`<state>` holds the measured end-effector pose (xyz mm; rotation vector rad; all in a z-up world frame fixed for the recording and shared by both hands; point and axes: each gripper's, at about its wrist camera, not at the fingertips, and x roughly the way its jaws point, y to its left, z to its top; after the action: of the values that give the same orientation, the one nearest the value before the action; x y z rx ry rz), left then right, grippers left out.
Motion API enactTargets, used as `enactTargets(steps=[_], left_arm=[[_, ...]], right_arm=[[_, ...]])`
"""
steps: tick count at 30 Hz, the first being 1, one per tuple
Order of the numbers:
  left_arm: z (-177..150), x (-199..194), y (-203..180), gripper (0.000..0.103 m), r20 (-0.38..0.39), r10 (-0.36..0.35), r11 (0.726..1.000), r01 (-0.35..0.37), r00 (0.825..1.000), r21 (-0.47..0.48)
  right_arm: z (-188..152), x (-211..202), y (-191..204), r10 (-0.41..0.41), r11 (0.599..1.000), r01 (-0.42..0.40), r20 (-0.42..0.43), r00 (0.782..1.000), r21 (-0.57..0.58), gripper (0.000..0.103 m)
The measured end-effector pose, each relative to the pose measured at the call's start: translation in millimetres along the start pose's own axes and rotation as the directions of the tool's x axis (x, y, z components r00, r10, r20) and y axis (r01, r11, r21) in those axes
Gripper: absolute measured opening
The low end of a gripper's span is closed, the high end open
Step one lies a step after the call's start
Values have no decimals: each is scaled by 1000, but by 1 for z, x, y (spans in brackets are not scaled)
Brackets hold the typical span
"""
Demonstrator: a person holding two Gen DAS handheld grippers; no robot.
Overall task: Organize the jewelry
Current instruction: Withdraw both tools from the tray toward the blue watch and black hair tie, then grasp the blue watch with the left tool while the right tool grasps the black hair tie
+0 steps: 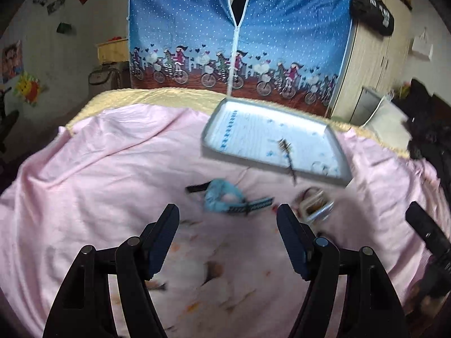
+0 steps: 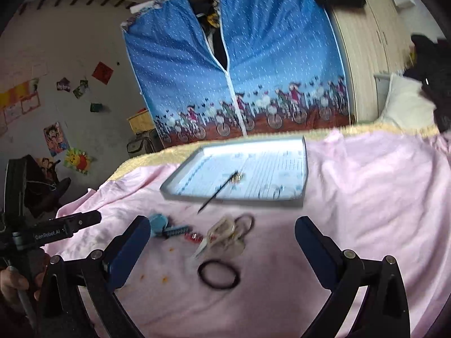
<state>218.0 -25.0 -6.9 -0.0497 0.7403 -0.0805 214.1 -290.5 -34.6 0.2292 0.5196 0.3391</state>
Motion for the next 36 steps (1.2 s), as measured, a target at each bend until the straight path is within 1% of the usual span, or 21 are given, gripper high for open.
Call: enactTargets(steps=[2, 4, 6, 9, 12, 15, 18, 21, 24, 26, 28, 29, 31, 34, 36], left_arm=[[-11, -9, 5, 66, 4, 14, 999, -14, 1000, 39], [-21, -14, 11, 66, -1, 8, 998, -8, 1000, 69], [-30, -16, 17, 66, -15, -4, 997, 5, 1000, 80], [-44, -13, 29, 66, -49, -31, 997, 34, 998, 64], [-51, 1, 36, 66, -117, -64, 997, 68, 991, 30], [-56, 17, 40, 66, -203, -98, 995, 100, 974, 0], [-57, 27, 42, 66, -232, -99, 994, 104, 968, 10], [-53, 39, 41, 66, -249, -89, 994, 100, 965, 33], [-48, 49, 43, 66, -242, -82, 993, 100, 967, 63], [-42, 59, 44, 66, -241, -71, 992, 93, 968, 84], [-35, 69, 45, 66, -233, -57, 992, 81, 971, 97], [-33, 74, 47, 66, -230, -59, 992, 82, 971, 94], [-26, 87, 50, 66, -232, -76, 993, 96, 970, 73], [-16, 102, 53, 66, -239, -104, 992, 116, 965, 39], [-7, 116, 55, 66, -252, -115, 992, 122, 961, 13]], right_arm=[[-9, -3, 3, -1, 999, 1, -21, 1000, 32, 103], [-18, -7, 5, 0, 999, 2, -39, 999, 49, 103], [-28, -9, 11, -5, 999, 9, -67, 998, 51, 103], [-39, -6, 16, -37, 999, 40, -112, 993, 29, 103], [-47, 6, 17, -64, 997, 69, -190, 980, 20, 103], [-55, 19, 11, -48, 996, 64, -257, 965, 54, 103], [-59, 29, 10, -41, 996, 61, -297, 954, 58, 103], [-62, 42, 12, -39, 998, 52, -331, 943, 30, 103], [-62, 60, 16, -30, 999, 33, -359, 933, 0, 103], [-63, 70, 15, -3, 1000, 9, -369, 930, 15, 103], [-65, 81, 9, 56, 997, -28, -382, 922, 78, 103], [-65, 88, 5, 86, 993, -45, -389, 917, 113, 103], [-65, 97, 0, 105, 987, -48, -392, 914, 152, 103], [-66, 104, -4, 95, 986, -34, -388, 917, 161, 102], [-66, 106, -4, 78, 988, -20, -382, 921, 154, 97]])
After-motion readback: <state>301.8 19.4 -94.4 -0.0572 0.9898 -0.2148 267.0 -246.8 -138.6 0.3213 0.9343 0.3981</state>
